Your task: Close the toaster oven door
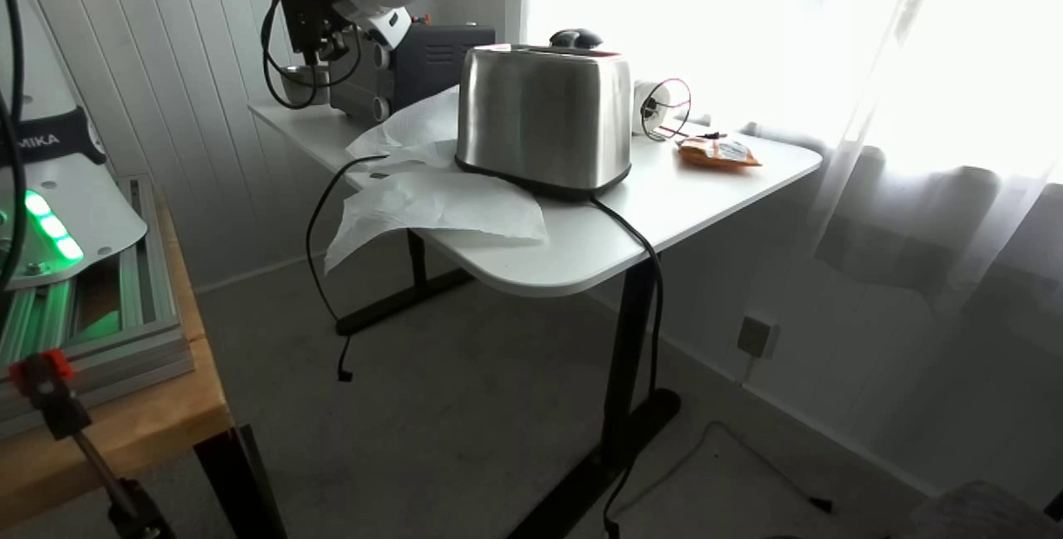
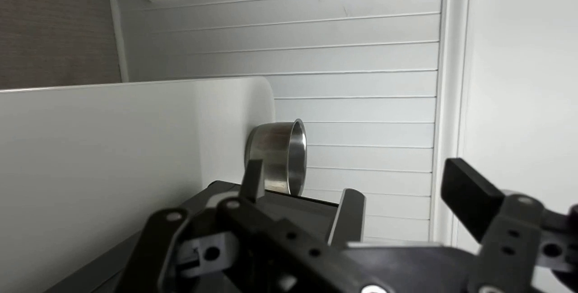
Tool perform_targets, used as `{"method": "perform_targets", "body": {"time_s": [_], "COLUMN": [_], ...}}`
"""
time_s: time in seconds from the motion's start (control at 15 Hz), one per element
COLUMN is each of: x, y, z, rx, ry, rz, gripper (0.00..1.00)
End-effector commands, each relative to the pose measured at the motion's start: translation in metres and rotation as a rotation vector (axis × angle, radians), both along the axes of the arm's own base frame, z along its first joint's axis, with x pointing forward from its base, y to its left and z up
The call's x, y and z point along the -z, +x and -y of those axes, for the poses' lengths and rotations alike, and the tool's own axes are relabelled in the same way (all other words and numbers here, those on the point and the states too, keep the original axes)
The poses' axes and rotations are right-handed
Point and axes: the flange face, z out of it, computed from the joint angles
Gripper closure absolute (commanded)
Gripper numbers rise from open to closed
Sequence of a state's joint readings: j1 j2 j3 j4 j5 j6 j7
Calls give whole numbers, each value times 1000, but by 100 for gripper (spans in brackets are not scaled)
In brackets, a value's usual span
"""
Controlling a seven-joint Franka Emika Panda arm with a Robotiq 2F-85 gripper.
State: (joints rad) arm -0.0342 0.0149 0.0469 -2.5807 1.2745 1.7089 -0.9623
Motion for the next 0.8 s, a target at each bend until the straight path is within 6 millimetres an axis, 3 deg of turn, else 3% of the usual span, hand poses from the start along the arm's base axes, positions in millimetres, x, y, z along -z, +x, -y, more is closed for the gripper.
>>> {"method": "perform_targets", "body": {"time_s": [0.0, 0.33, 0.73], "x": [-13, -26, -53], "y": [-14, -25, -34], "z": [-2, 2, 3], "rx": [67, 208, 404], "ry": [-7, -68, -274], "rz": [-26, -87, -148], "gripper": [0, 0, 0]}}
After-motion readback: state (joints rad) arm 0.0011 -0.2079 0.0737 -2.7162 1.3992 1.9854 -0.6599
